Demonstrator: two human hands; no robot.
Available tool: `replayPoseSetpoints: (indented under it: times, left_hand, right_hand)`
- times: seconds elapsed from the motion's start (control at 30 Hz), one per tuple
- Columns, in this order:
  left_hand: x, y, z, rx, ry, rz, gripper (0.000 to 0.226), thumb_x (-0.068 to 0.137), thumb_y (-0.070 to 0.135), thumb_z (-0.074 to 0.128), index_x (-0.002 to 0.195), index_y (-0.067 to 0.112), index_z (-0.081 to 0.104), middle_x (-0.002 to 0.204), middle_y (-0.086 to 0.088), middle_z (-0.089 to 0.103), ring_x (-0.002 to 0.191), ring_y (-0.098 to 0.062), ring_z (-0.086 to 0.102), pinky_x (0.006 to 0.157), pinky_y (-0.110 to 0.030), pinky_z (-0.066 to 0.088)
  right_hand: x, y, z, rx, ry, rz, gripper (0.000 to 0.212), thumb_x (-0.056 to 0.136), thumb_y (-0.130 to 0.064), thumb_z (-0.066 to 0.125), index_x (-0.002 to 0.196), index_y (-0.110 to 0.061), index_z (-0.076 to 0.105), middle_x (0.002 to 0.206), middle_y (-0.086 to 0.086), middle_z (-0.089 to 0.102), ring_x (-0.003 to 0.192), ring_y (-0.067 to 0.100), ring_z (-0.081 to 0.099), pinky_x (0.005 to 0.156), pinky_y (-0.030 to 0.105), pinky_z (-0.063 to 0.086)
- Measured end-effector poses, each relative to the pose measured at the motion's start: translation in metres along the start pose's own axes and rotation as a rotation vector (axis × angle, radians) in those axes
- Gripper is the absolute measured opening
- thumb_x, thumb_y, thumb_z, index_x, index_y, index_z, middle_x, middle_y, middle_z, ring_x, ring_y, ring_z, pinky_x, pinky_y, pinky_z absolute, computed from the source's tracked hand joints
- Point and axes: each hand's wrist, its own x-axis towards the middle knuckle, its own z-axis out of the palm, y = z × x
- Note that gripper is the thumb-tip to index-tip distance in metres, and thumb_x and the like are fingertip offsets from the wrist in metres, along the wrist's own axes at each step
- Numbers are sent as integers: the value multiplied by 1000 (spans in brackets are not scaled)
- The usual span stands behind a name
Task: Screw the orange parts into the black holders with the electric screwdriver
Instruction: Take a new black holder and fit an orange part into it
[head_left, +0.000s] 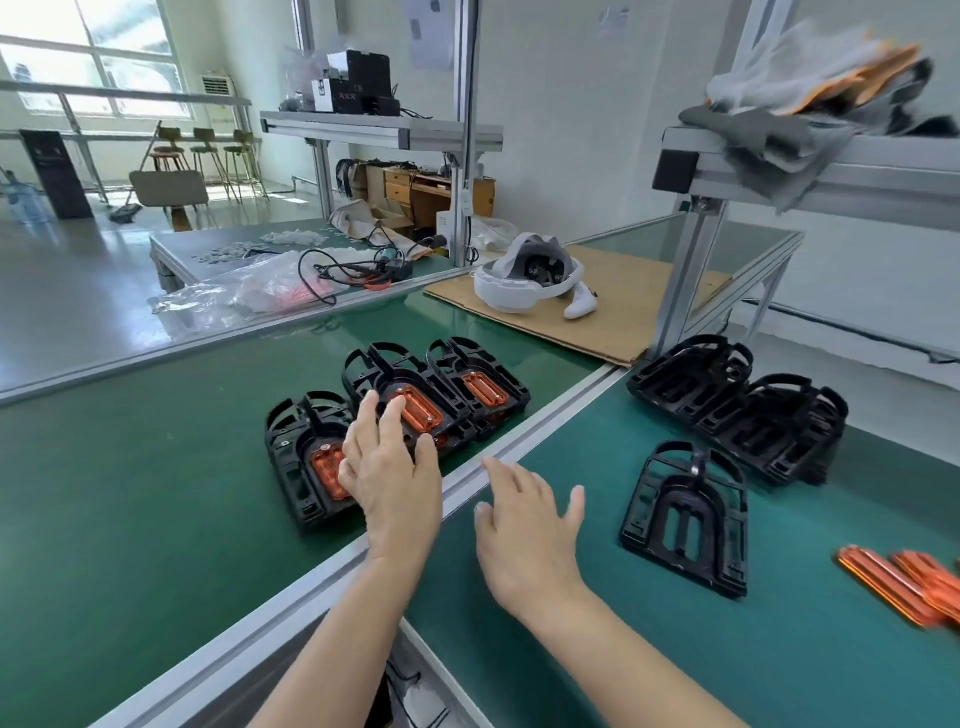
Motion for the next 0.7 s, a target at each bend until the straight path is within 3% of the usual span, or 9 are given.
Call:
replayPoseSetpoints:
  times: [0.27, 0.5, 0.7]
  left_hand:
    - [-55, 43, 52, -37, -263, 127, 43, 96, 22, 47, 139, 24, 40, 155, 9, 19, 135, -12, 16, 106, -30, 9]
    - [-84, 77, 93, 34, -520, 203, 46, 99, 35, 38, 143, 28, 31, 157, 9, 13, 135, -16, 16, 106, -34, 12]
    - [-95, 91, 114, 95, -599, 196, 54, 96, 46, 37, 146, 30, 25, 158, 6, 14, 137, -19, 14, 107, -38, 11]
  right_hand:
    - [-17, 85, -45, -39, 250, 321, 51, 101, -24, 36, 149, -31, 21, 149, -11, 28, 141, 12, 19, 116, 54, -4]
    - [-26, 127, -58, -60, 311, 484, 54, 100, -21, 39, 149, -30, 22, 149, -8, 29, 141, 14, 21, 115, 57, 0]
    - [-33, 145, -53, -64, 287, 567, 56, 100, -28, 39, 151, -28, 15, 157, 1, 18, 146, 18, 12, 115, 57, -1]
